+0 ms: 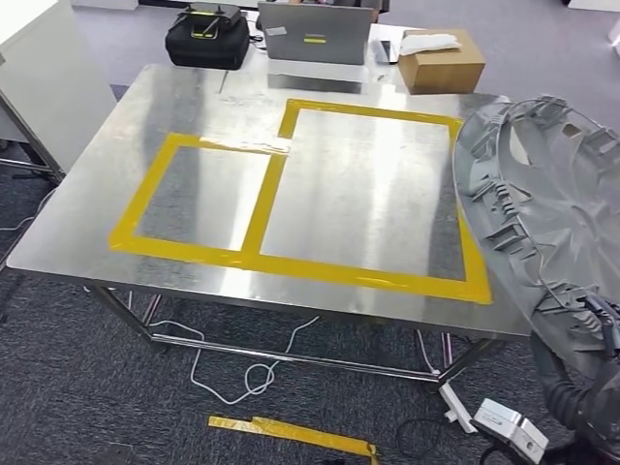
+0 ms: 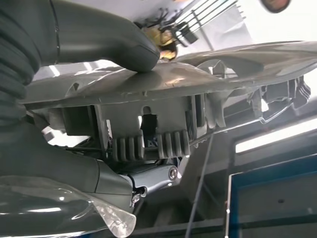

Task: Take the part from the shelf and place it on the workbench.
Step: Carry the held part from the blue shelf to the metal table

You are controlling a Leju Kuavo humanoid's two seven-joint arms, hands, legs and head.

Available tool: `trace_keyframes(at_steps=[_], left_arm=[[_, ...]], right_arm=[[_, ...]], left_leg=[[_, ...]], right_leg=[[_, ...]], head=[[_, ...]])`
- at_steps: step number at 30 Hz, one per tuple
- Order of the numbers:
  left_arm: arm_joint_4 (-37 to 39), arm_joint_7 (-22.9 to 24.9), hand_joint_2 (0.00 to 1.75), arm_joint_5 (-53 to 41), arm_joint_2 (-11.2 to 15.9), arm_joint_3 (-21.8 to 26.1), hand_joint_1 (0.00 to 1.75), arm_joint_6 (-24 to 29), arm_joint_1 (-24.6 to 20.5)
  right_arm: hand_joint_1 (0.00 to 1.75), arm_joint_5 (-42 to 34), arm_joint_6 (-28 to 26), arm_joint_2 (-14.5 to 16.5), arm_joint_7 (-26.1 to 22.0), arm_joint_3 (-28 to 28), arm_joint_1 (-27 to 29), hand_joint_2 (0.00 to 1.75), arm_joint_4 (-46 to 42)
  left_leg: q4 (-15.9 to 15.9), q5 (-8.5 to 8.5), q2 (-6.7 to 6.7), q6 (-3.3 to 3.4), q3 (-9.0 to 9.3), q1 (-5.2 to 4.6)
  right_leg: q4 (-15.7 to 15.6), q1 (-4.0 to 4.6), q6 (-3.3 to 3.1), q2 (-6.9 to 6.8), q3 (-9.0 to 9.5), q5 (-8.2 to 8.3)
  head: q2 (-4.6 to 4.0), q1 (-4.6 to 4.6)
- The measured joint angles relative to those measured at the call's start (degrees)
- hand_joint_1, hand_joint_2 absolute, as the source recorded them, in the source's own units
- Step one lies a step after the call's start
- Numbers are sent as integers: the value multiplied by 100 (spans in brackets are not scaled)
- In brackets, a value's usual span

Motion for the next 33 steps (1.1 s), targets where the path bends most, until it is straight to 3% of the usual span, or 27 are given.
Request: trace_keyframes(at_steps=[2,4,5,7,8,10,12,13,14,15,16,18,20,21,23,25,27,29,30,31,33], left_arm=[[0,0,175,0,-6,0,0,-1,-11],[0,0,175,0,-7,0,0,-1,-18],[0,0,175,0,-6,0,0,-1,-20],[0,1,175,0,-6,-1,0,0,-27],[0,2,175,0,-4,-1,0,1,-35],[0,5,175,0,0,-2,0,6,-46],[2,16,175,0,4,-4,0,10,-39],[5,23,175,1,7,-4,0,10,-33],[10,29,175,1,15,-4,0,13,-31],[17,32,175,2,27,-4,0,17,-37],[24,29,175,4,44,-4,0,21,-47],[38,20,175,9,84,-5,0,27,-74],[51,5,175,11,116,-8,0,29,-92],[58,1,175,11,128,-10,0,31,-99],[66,-4,175,12,132,-14,0,34,-114],[70,-7,175,13,136,-17,0,38,-124],[80,-9,175,13,142,-16,0,40,-118],[96,-9,175,13,146,-14,0,41,-106],[105,-9,175,14,148,-14,0,41,-106],[113,-9,175,15,150,-15,0,41,-111],[123,-10,175,19,155,-18,0,42,-125]], right_arm=[[175,-1,0,0,0,-4,0,175,5],[175,0,0,0,-3,-6,-10,175,3],[175,0,1,0,-3,-8,-13,175,2],[175,-14,17,0,3,-13,-10,175,0],[175,-27,40,0,6,-16,-7,175,0],[175,-79,150,0,34,-19,-25,175,1],[175,-176,350,-10,96,-31,-64,175,19],[175,-238,466,-21,134,-44,-79,175,36],[175,-299,589,-37,174,-62,-92,175,57],[175,-350,694,-51,210,-83,-100,175,79],[175,-387,778,-67,239,-102,-107,175,99],[175,-425,866,-92,266,-132,-124,175,133],[175,-435,888,-117,274,-154,-165,175,159],[175,-437,891,-128,276,-167,-182,175,170],[175,-439,895,-150,280,-192,-194,175,183],[175,-441,897,-173,279,-209,-208,175,194],[175,-442,899,-193,278,-215,-238,175,215],[175,-442,901,-203,279,-219,-245,175,240],[175,-444,902,-206,281,-223,-242,175,253],[175,-447,904,-208,284,-226,-238,175,263],[175,-457,913,-210,286,-230,-238,175,274]], left_leg=[[2,-12,134,-17,24,-18],[20,-36,247,-61,45,-59],[28,-42,302,-87,52,-75],[37,-52,403,-145,59,-75],[65,-87,355,-185,58,-62],[382,-334,54,-257,-51,-29],[1129,-744,-225,-291,-358,-3],[1485,-887,-262,-296,-512,3],[1687,-923,-277,-294,-601,5],[1659,-835,-287,-286,-587,5],[1404,-643,-316,-268,-470,6],[608,-226,-557,-200,-108,13],[108,-72,-800,-135,97,18],[51,-87,-832,-114,113,15],[-11,-56,-691,-75,119,24],[-88,-7,-524,-14,133,49],[-110,8,-352,20,131,46],[-105,4,-175,19,126,37],[-104,-1,-91,12,127,35],[-101,-9,-13,0,133,36],[-85,-40,122,-46,152,23]], right_leg=[[-790,13,-27,-192,458,348],[-1419,46,-88,-410,822,526],[-1526,64,-121,-451,879,537],[-1531,70,-194,-319,860,565],[-1539,62,-223,-255,849,582],[-1562,34,-285,-137,846,623],[-1562,30,-325,-10,813,650],[-1560,32,-333,68,800,660],[-1559,35,-336,151,789,669],[-1557,36,-332,232,785,678],[-1555,36,-324,314,785,685],[-1549,35,-297,458,779,700],[-1537,21,-241,594,726,730],[-1538,8,-201,661,692,752],[-1544,-4,-123,725,612,784],[-1319,18,-82,457,457,636],[-642,25,-50,120,140,273],[-13,16,-6,31,-137,46],[23,15,10,10,-135,86],[-200,13,16,-24,1,231],[-1020,27,4,-239,479,552]], head=[[0,1],[0,-9],[0,-14],[0,-19],[0,-20],[0,-36],[0,-52],[0,-53],[0,-54],[0,-54],[0,-55],[0,-51],[0,-51],[0,-52],[0,-56],[0,-17],[0,26],[0,32],[0,33],[0,33],[0,36]])
